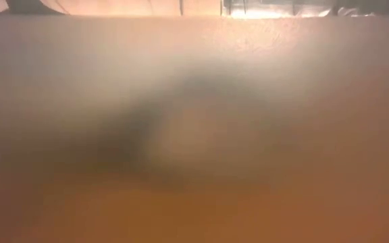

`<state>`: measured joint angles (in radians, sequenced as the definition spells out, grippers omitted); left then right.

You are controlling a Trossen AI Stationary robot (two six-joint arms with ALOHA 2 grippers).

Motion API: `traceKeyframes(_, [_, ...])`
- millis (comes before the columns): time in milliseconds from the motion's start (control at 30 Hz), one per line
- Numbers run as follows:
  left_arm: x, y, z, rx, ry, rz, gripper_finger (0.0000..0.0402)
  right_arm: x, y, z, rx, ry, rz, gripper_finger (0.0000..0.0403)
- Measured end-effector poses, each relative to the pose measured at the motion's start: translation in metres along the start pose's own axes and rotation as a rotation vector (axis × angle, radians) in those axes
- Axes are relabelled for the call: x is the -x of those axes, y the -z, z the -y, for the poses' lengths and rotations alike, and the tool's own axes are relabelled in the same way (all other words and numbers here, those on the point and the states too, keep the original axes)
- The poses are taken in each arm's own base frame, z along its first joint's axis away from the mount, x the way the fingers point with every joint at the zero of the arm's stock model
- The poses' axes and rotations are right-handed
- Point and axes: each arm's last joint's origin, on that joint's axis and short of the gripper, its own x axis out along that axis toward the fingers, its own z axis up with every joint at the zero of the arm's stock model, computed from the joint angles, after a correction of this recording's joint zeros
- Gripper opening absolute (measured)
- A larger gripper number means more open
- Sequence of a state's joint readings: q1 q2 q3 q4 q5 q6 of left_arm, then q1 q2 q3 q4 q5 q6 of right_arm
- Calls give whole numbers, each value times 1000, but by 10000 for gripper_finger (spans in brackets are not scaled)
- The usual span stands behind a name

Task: Pick and place USB-C Cables
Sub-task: Put the middle right black charger cable into the orange bin

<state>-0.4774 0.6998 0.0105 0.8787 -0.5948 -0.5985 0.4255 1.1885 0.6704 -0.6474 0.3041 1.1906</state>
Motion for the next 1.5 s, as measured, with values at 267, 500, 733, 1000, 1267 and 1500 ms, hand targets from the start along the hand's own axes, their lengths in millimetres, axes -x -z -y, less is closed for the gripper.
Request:
traceKeyframes(267, [0, 0, 0, 34, 3, -1, 157, 0, -1, 0, 17, -4, -17, 196])
traceKeyframes(500, [0, 0, 0, 3, 4, -1, 157, -1, -1, 0, 20, -4, -18, 196])
traceKeyframes(733, [0, 1, 1, 109, 32, -23, 157, -3, -7, 3, -8, -26, -99, 196])
traceKeyframes(1000, [0, 2, 4, 59, 137, -89, 157, -6, -13, 17, -27, 61, -155, 196])
traceKeyframes(1267, [0, 2, 4, -22, 125, -73, 157, -13, -11, 24, -65, 30, -267, 196])
traceKeyframes(1500, [0, 2, 4, -44, 124, -72, 157, -33, 3, 40, -119, 34, -264, 196])
